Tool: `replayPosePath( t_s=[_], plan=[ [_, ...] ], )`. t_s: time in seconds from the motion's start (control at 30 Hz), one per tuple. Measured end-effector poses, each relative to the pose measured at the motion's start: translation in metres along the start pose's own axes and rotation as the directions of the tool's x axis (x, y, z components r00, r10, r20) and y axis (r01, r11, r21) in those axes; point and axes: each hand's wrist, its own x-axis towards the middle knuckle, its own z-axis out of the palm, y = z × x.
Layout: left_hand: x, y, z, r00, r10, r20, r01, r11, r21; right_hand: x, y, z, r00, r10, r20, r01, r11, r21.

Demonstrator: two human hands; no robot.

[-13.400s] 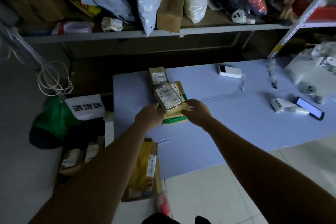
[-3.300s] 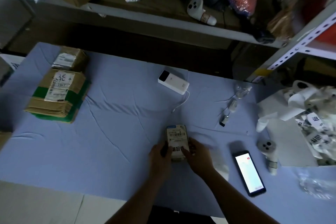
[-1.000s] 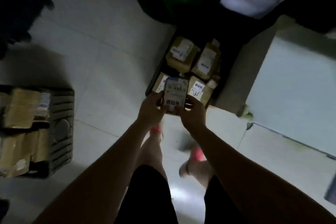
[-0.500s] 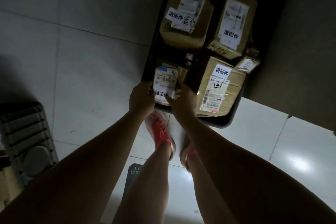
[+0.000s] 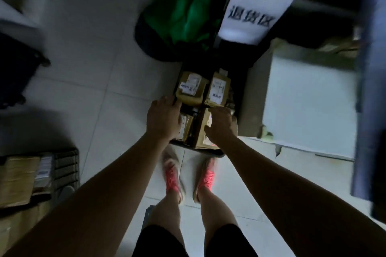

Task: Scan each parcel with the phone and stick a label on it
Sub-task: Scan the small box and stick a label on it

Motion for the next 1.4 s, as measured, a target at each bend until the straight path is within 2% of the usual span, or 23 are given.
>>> replayPosePath(
  t_s=[0.13, 0.3, 0.4, 0.5, 0.6, 0.7, 0.8, 0.87, 0.97, 1.13, 1.23, 1.3, 1.4],
  plan=[
    [-0.023, 0.038, -0.127, 0.994, 0.064, -0.091, -0.058, 0.996, 0.073, -0.064, -0.008, -0.124, 0.993, -0.039, -0.112, 0.021, 0.987, -0.158],
    [-0.042, 0.095, -0.228, 0.962, 0.205, -0.181, -0.18, 0.973, 0.145, -0.147, 0.009, -0.229, 0.957, -0.016, -0.289, -0.043, 0.979, -0.197],
    [-0.072, 0.144, -0.269, 0.926, 0.298, -0.23, -0.26, 0.948, 0.183, -0.206, 0.036, -0.272, 0.917, 0.069, -0.392, -0.134, 0.981, -0.141],
    [-0.101, 0.189, -0.288, 0.896, 0.378, -0.232, -0.329, 0.917, 0.224, -0.255, 0.067, -0.3, 0.888, 0.144, -0.436, -0.199, 0.977, -0.082],
    [-0.124, 0.239, -0.291, 0.881, 0.424, -0.209, -0.385, 0.9, 0.204, -0.291, 0.11, -0.318, 0.848, 0.225, -0.481, -0.22, 0.973, 0.066],
    [-0.131, 0.288, -0.278, 0.888, 0.419, -0.187, -0.405, 0.908, 0.111, -0.314, 0.16, -0.328, 0.799, 0.373, -0.472, -0.244, 0.918, 0.313],
    [-0.126, 0.335, -0.254, 0.916, 0.387, -0.102, -0.399, 0.903, -0.161, -0.32, 0.217, -0.33, 0.78, 0.444, -0.44, -0.215, 0.852, 0.478],
    [-0.123, 0.369, -0.236, 0.939, 0.341, -0.052, -0.338, 0.877, -0.343, -0.319, 0.254, -0.327, 0.788, 0.467, -0.402, -0.212, 0.818, 0.535],
    [-0.128, 0.415, -0.208, 0.972, 0.236, 0.004, -0.193, 0.806, -0.559, -0.31, 0.299, -0.314, 0.821, 0.44, -0.363, -0.18, 0.804, 0.567],
    [-0.135, 0.469, -0.167, 0.986, 0.097, 0.138, 0.019, 0.751, -0.66, -0.289, 0.344, -0.292, 0.926, 0.309, -0.214, -0.105, 0.76, 0.642],
    [-0.138, 0.491, -0.155, 0.989, 0.043, 0.144, 0.073, 0.703, -0.707, -0.278, 0.358, -0.29, 0.959, 0.244, -0.143, -0.047, 0.636, 0.77],
    [-0.139, 0.5, -0.153, 0.992, 0.0, 0.129, 0.095, 0.677, -0.73, -0.273, 0.365, -0.292, 0.962, 0.229, -0.148, -0.007, 0.563, 0.827],
    [-0.123, 0.518, -0.158, 0.999, -0.003, 0.038, 0.031, 0.644, -0.764, -0.265, 0.383, -0.307, 0.959, 0.234, -0.157, 0.03, 0.47, 0.882]
  ],
)
